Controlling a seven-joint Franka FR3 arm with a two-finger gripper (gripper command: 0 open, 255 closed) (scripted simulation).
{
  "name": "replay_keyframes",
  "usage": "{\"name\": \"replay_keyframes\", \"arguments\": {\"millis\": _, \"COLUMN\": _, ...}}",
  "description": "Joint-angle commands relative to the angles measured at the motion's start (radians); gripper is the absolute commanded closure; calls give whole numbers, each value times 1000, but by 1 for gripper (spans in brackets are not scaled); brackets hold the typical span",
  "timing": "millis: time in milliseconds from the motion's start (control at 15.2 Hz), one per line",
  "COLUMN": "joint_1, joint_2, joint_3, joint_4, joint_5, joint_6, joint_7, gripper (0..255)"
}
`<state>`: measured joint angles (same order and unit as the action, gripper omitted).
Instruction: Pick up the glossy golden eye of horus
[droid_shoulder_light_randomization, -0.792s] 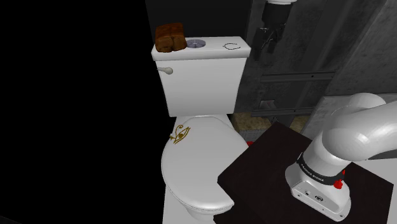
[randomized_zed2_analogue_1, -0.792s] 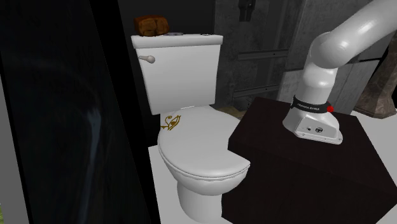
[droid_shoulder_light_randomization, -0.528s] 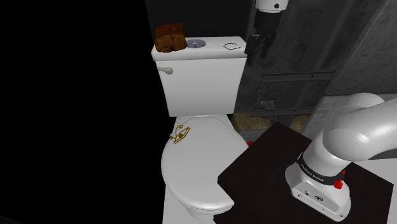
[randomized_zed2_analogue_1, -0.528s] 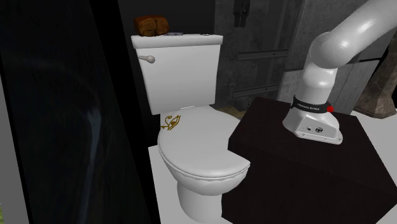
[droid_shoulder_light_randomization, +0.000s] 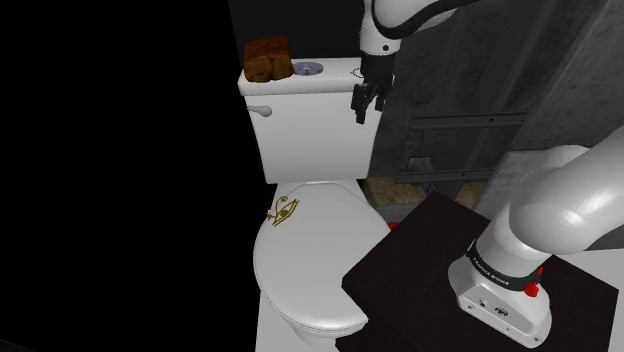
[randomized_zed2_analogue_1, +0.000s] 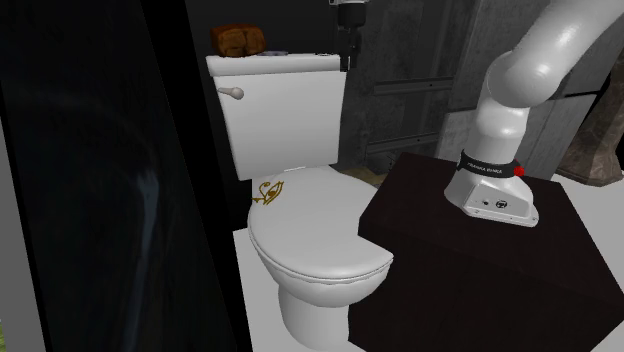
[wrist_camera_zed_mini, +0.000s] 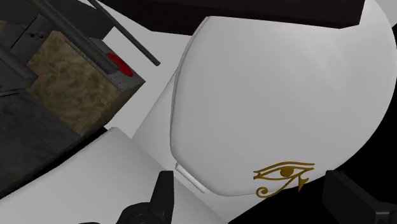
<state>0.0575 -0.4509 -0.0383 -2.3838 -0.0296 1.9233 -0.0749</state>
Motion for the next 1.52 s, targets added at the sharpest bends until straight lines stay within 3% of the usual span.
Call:
{"name": "replay_keyframes", "arguments": {"millis": 0, "joint_1": 11, "joint_2": 73, "joint_3": 7, "joint_4": 17, "joint_5": 3, "joint_6": 48, "joint_7": -6, "gripper": 0}}
{"name": "replay_keyframes", "arguments": {"millis": 726, "joint_1": 53, "joint_2": 492, "joint_3": 40, "joint_4": 186, "joint_5": 6, "joint_6": 244, "joint_7": -44, "gripper": 0}}
{"name": "replay_keyframes", "arguments": {"millis": 1452, "joint_1": 95, "joint_2": 918, "joint_3": 73, "joint_4": 486, "joint_5": -22, "joint_6": 316, "joint_7": -67, "gripper": 0}}
